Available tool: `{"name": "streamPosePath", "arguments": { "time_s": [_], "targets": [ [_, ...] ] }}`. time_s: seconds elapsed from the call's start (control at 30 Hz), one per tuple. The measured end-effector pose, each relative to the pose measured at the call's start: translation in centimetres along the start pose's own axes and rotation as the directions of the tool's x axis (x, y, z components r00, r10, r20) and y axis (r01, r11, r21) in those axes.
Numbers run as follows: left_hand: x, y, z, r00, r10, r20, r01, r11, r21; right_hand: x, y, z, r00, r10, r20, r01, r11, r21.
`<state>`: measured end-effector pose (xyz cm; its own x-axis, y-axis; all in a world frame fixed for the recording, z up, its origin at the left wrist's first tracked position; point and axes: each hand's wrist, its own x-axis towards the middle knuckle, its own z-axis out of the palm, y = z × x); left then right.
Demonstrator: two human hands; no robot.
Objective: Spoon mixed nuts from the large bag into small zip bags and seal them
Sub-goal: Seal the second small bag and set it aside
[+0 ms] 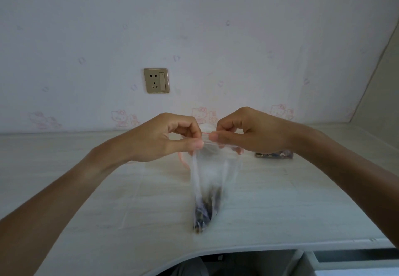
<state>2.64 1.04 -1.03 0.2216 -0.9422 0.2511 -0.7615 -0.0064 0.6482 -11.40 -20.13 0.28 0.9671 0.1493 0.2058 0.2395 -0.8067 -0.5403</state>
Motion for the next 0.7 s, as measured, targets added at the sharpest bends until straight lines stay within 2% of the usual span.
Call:
{"name": "streamPosePath", "arguments": {
  "time_s": [0.13,0.23,0.33,0.57,0.7],
  "targets": [
    [-0.5,-0.3,-0.5,0.999,-0.049,-0.005,0.049,0.998,-0.038,-0.7,0.3,-0.2,0.999,0.024,0.037,-0.023,1.0,-0.013],
    [-0.3,-0.3,-0.1,0.996,-0.088,-0.029,0.087,0.996,-0.018,-0.7,0.3,0.3,1.0,-0.024,0.005,0.024,0.999,0.044],
    [-0.2,-0.2,0.6,0.998,-0.061,-0.034,0.063,0.996,0.068,-0.6,0.3,0.4,0.999,-0.027,-0.04,0.032,0.991,0.126],
    [0.0,-0.5,0.5,0.988,0.033,-0.148,-0.021,0.996,0.083,-0.8,0.9,0.1,0.998,-0.025,-0.055,0.037,0.973,0.226],
    [0.0,-0.6,-0.3,0.993,0.001,-0.119,0.006,0.998,0.06,-0.9,1.0,-0.2,0.999,-0.004,-0.037,0.01,0.99,0.138]
  ]
}}
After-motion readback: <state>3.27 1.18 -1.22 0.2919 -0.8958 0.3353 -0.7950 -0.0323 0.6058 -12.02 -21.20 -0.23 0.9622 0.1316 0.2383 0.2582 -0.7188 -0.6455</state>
